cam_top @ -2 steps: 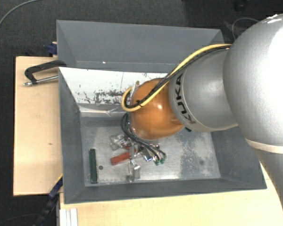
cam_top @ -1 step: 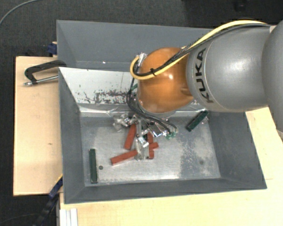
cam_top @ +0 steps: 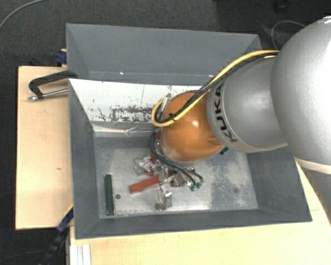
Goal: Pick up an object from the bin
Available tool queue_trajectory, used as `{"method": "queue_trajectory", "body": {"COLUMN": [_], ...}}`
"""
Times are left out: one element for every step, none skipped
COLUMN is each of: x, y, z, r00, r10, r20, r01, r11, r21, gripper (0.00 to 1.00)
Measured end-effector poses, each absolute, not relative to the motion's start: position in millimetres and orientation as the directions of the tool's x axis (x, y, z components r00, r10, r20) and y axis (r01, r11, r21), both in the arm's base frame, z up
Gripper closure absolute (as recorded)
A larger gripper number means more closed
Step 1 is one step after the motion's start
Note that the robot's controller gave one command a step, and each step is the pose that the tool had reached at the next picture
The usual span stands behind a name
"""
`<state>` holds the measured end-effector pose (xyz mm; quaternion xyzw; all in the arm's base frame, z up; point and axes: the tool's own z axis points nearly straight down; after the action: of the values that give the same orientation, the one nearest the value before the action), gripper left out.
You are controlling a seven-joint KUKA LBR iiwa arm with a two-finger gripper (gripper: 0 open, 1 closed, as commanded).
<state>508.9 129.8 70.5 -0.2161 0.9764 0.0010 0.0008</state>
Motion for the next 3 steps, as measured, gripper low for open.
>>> {"method": "queue_trajectory", "body": {"x": [506.4, 506.2, 518.7], "y": [105.9, 106.7, 66.1], "z": [70.6, 70.5, 70.5], "r00": [-0.626, -0.627, -0.267], "r10": [-0.78, -0.779, -0.964], "r20": [-0.001, -0.001, -0.004], "r01": [-0.78, -0.779, -0.964], "r11": [0.626, 0.627, 0.267], "r21": [0.0, 0.001, -0.004], "gripper": [0.0, 1.0, 1.0]}}
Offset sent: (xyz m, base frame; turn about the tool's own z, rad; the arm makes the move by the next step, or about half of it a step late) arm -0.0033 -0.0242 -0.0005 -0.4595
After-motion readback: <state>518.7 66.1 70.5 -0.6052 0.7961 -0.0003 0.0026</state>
